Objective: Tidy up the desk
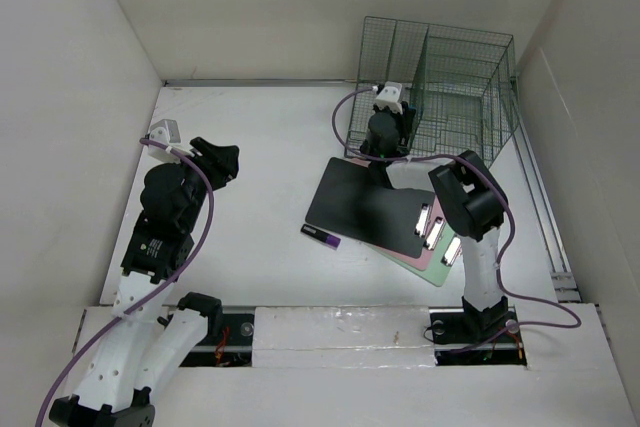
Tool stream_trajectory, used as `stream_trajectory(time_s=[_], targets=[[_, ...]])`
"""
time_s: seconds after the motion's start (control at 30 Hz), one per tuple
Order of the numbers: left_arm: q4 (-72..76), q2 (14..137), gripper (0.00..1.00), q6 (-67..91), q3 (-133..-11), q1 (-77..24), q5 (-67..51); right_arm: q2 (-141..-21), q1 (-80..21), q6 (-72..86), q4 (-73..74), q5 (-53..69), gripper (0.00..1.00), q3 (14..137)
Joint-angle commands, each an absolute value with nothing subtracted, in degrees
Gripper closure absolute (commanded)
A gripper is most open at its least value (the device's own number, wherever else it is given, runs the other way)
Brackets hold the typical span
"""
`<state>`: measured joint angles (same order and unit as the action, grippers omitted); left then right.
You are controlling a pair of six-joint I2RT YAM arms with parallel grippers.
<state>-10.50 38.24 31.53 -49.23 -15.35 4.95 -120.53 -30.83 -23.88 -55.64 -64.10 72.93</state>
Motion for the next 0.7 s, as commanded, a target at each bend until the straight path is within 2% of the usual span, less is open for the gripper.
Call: stream_trajectory(time_s=[0.0,0.33,0.53,0.67], targets=[[-8.00,37.71,0.57,30.76,-49.48,-15.21,4.48,-119.80,-31.38,-24.43,-58.45,-64.95,0.66,72.07],[-7.91,37.71,0.57,30.85,-49.57,-15.21,4.31,-116.37,-32.95,-22.15,-55.11,-64.95,0.51,69.79],[-7.82,37.71,0.57,30.85,-49.39,-15.21,4.04,-113.65,-34.62,-18.11,-50.28,-65.21,0.49,68.73],[-7.73,37.71,0.57,30.85,-49.31,-15.21,3.69,-109.09,-35.68,-10.84,-40.30,-63.38,0.49,68.82]])
